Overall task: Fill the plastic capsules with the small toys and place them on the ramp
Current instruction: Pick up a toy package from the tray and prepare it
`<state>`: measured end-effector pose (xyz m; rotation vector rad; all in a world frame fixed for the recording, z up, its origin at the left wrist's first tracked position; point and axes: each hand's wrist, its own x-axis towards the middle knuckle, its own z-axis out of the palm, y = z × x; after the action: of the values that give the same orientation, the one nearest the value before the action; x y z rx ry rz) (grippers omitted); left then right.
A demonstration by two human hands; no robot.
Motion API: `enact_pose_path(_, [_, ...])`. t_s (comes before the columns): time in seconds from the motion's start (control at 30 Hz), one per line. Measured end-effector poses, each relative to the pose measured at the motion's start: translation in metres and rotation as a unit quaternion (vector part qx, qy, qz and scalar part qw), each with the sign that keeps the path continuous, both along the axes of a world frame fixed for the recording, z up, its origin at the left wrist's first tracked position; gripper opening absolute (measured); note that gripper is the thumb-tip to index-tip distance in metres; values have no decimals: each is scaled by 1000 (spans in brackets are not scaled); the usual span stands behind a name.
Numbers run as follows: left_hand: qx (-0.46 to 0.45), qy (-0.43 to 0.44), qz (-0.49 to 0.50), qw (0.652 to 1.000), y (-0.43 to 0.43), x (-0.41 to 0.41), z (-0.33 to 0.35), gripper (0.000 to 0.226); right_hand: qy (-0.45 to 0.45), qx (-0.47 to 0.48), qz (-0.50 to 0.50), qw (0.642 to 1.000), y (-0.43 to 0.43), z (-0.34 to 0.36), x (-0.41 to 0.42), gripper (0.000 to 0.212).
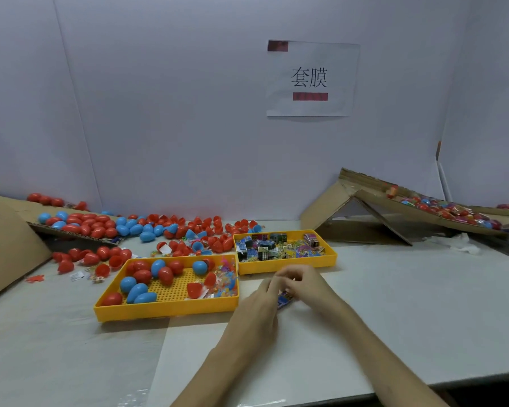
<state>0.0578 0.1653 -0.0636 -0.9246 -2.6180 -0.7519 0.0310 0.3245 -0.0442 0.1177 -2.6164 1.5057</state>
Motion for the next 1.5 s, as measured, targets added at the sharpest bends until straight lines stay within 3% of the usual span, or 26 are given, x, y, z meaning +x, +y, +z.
enact_pose_path(0.13, [47, -46, 18, 998, 1, -5, 0, 58, 19, 113, -25, 993, 7, -11, 5, 10])
enact_pose_path(0.2, [54, -56, 26, 997, 1, -7, -1, 56, 20, 124, -27, 992, 8, -13, 7, 10])
enact_pose_path(0.43, [47, -75, 41, 995, 3, -8, -2, 52, -6, 24, -9, 1000, 13, -7, 8, 22])
enact_pose_path(0.87, [81, -95, 47, 991, 4, -4, 3, 51, -28, -64, -27, 997, 18, -6, 4, 15])
enact_pose_path(1.27, [88, -96, 54, 990, 4, -3, 4, 48, -63, -101, -69, 990, 19, -3, 3, 16])
enact_pose_path(1.5, [96, -91, 48, 990, 3, -2, 5, 46, -37, -45, -50, 997, 17, -5, 5, 17])
